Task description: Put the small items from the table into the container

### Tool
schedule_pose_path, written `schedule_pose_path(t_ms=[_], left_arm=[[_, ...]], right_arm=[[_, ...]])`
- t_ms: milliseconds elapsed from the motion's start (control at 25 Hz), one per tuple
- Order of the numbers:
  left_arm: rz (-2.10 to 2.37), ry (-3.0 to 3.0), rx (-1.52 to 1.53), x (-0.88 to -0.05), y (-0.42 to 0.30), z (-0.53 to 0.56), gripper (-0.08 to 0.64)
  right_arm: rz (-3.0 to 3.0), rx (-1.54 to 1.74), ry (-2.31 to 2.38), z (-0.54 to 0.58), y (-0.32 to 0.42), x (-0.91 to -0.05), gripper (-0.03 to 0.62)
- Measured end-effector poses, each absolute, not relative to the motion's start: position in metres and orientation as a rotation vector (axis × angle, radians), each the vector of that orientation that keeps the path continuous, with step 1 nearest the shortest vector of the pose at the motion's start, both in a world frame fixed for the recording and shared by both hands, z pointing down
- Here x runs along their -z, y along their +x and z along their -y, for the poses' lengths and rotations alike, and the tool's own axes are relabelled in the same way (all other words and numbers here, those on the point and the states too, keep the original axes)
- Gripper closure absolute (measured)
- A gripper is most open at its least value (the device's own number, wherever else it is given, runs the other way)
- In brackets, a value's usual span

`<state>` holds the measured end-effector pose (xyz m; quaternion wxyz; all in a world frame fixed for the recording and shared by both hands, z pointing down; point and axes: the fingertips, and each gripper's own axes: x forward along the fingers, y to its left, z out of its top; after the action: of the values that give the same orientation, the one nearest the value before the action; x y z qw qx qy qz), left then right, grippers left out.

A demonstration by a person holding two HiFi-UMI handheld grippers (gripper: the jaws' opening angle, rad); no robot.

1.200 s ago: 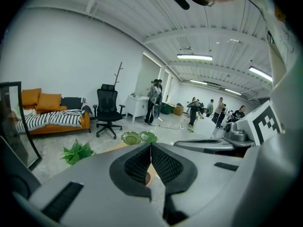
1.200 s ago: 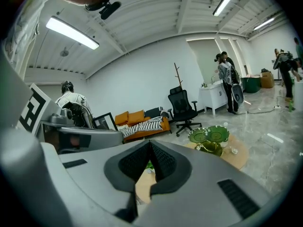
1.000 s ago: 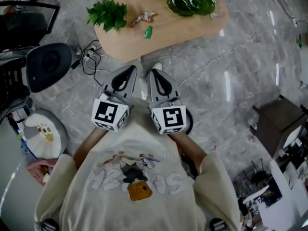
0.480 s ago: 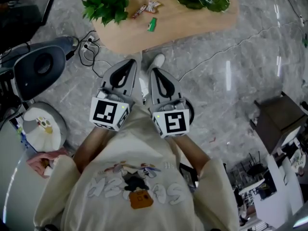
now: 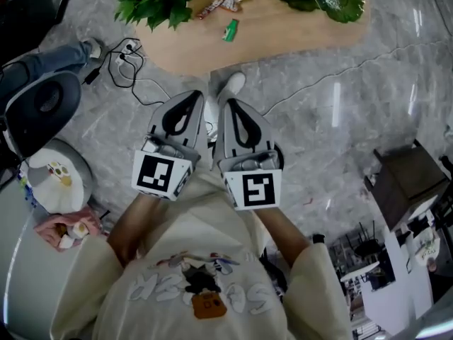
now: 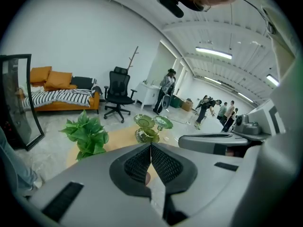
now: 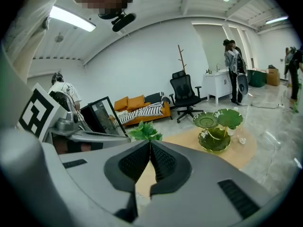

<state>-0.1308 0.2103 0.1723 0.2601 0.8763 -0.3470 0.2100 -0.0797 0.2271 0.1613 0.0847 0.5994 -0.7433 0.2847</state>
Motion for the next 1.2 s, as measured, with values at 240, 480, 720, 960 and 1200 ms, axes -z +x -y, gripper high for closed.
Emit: schedule_pose_path(t_ms=[240,480,720,960,1200], left_arm=[[0.946,2.321,-0.595,-0.205,-0.137,-0.204,0.551],[0.992,2.271,-0.597,-0.235,-0.141,-0.187,0.551],[0.960,2.233,-0.629,-0.264,-0.143,-0.191,0.551],[0.952,2.209,-0.640,-0.289,-0.146,-0.189,0.551],[0.956,2.191,-0.666,-0.314,-0.145,-0.185,0.551]], right_arm=[[2.172,-0.934,1.804,-0.218,-0.081,-0.191,0.586],[2.157,-0.983,1.793,-0.202,-0.084,-0.216,0.586],[2.117,-1.008,1.808,-0.195,-0.088,-0.244,0.585],[2.066,-1.044,1.823,-0.190,-0.088,-0.271,0.584],[2.033,-1.071,1.814,-0.181,-0.087,-0.300,0.583]])
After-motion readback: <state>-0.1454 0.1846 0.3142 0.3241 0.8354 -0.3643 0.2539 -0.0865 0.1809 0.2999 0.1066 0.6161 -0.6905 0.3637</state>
